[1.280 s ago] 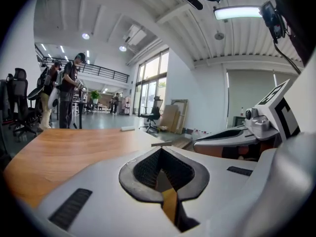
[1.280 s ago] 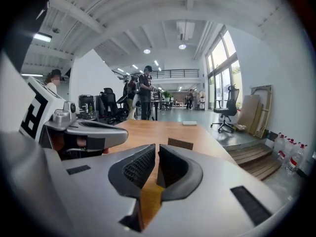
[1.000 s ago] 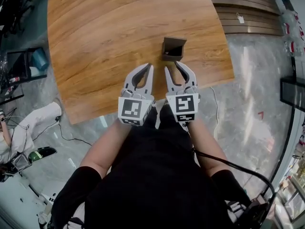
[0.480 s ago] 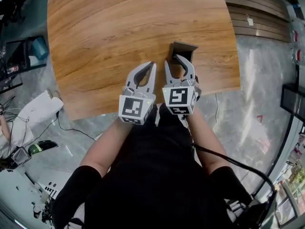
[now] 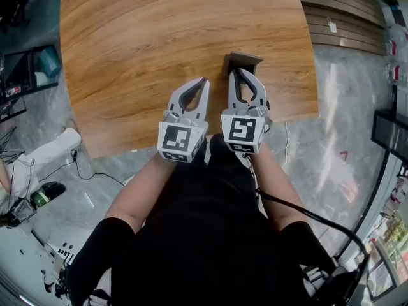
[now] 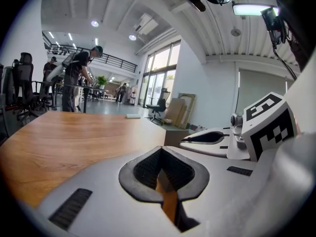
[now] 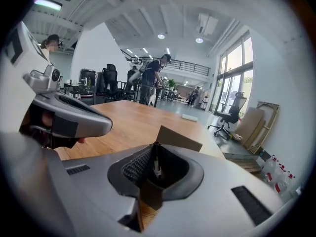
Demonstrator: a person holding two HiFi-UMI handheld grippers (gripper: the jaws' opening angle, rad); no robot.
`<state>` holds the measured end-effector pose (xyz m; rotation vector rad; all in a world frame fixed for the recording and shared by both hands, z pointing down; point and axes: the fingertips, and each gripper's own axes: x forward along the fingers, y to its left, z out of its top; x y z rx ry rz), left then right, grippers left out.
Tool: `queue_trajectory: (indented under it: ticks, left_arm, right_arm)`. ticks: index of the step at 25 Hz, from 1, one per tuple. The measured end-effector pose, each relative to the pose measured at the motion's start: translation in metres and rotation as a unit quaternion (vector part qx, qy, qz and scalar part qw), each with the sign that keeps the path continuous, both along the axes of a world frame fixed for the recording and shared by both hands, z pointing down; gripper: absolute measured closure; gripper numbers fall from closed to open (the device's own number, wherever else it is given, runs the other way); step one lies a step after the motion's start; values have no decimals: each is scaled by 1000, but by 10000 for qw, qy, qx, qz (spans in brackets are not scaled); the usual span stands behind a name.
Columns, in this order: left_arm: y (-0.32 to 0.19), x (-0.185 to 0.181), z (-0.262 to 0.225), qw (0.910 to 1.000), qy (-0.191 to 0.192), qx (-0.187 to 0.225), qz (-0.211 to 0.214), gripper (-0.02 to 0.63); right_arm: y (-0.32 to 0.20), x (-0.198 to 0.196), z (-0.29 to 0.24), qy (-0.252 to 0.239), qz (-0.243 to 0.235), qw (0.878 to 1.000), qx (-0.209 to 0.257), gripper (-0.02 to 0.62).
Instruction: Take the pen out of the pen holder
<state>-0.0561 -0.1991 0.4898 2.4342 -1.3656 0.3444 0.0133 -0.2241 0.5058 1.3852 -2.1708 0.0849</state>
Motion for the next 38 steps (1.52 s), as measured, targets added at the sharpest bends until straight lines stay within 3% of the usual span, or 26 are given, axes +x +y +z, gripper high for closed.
queue_trajectory:
  ticks: [10, 21, 28, 35, 38]
  left_arm:
    - [8, 23, -46, 9989, 129, 428, 172, 606]
    - [11, 26, -97, 9961, 176, 855, 101, 606]
    - [4, 26, -94, 9963, 184, 835, 41, 606]
    - [-8, 23, -60, 9987, 76, 504, -14, 606]
    - [-12, 18, -44, 9994, 57, 338, -80, 606]
  right_arm:
    - [19, 24, -86, -521, 278, 9965, 600, 552]
    - [44, 39, -169, -911, 269, 9877, 1242, 552]
    - [34, 40, -149, -1053, 222, 9885, 1060, 552]
    - [8, 51, -78, -1918, 457, 9798, 345, 552]
    - [-2, 56, -49, -1936, 596, 9791, 154, 552]
